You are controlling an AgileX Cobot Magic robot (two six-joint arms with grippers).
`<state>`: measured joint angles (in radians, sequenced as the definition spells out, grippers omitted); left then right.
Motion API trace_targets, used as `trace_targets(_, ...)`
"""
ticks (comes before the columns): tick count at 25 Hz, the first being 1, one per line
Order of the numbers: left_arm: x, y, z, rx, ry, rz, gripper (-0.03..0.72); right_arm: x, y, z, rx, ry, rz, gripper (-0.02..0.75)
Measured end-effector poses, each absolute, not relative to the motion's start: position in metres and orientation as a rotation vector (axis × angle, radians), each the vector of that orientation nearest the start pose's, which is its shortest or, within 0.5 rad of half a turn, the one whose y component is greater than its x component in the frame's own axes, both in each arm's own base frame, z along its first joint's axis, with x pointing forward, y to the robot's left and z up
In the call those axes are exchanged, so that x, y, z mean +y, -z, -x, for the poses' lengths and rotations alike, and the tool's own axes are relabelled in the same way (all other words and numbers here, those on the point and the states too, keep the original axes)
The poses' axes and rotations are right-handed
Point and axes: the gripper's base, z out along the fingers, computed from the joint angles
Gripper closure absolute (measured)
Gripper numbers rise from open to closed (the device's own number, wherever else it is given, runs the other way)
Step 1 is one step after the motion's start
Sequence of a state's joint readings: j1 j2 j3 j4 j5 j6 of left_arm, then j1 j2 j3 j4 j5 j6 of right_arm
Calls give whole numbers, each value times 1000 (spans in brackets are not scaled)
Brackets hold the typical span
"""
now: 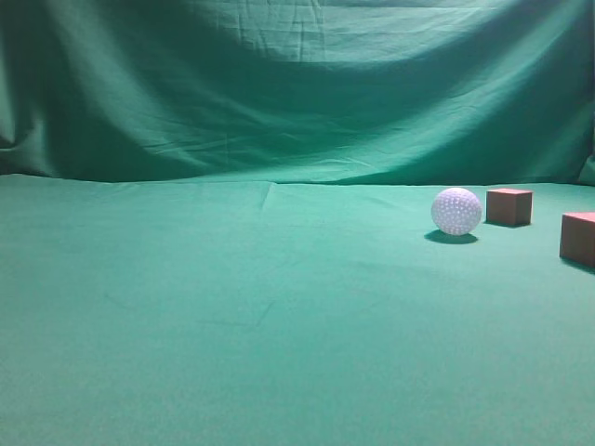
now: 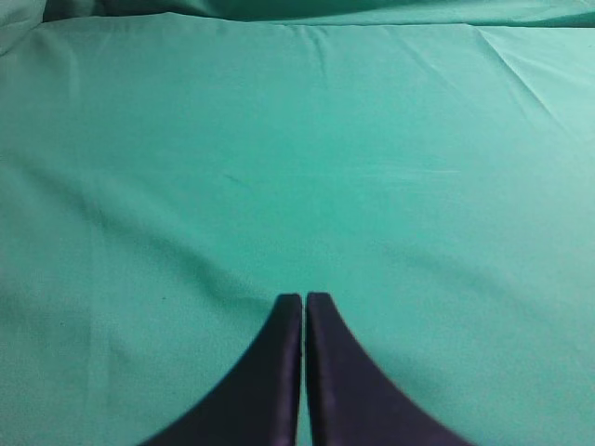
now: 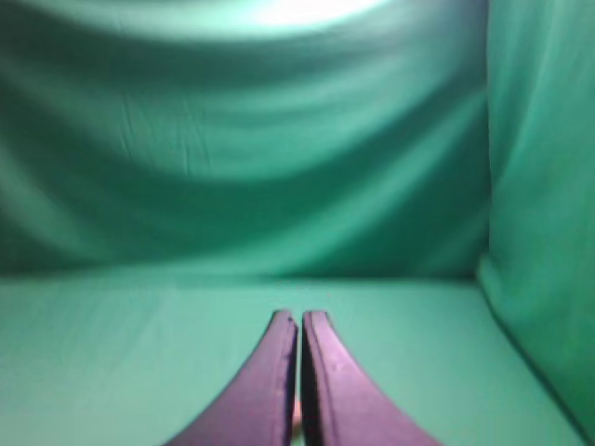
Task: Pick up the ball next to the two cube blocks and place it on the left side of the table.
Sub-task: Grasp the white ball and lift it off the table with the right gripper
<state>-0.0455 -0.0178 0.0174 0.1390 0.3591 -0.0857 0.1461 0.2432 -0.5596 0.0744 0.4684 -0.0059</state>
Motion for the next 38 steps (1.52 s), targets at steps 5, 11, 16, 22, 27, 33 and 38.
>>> trace_targets(5,2,-176,-53,1838,-44,-49,688,17,-338,-86,1997,-133,191,738)
trace_targets(11,2,-176,-53,1838,-44,-49,688,38,-322,-129,2307,-205,406,738)
trace_targets(16,2,-176,-53,1838,-44,-49,688,74,-310,-164,2467,-278,636,738)
trace_targets(22,2,-176,-53,1838,-44,-49,688,112,-288,-211,2571,-241,783,738)
trace_targets(27,2,-176,-53,1838,-44,-49,688,132,-261,-255,2596,-215,789,568)
trace_targets(33,2,-176,-53,1838,-44,-49,688,150,-237,-296,2561,-207,768,160)
trace_targets(38,2,-176,-53,1838,-44,-49,688,161,-211,-320,2621,-206,730,115)
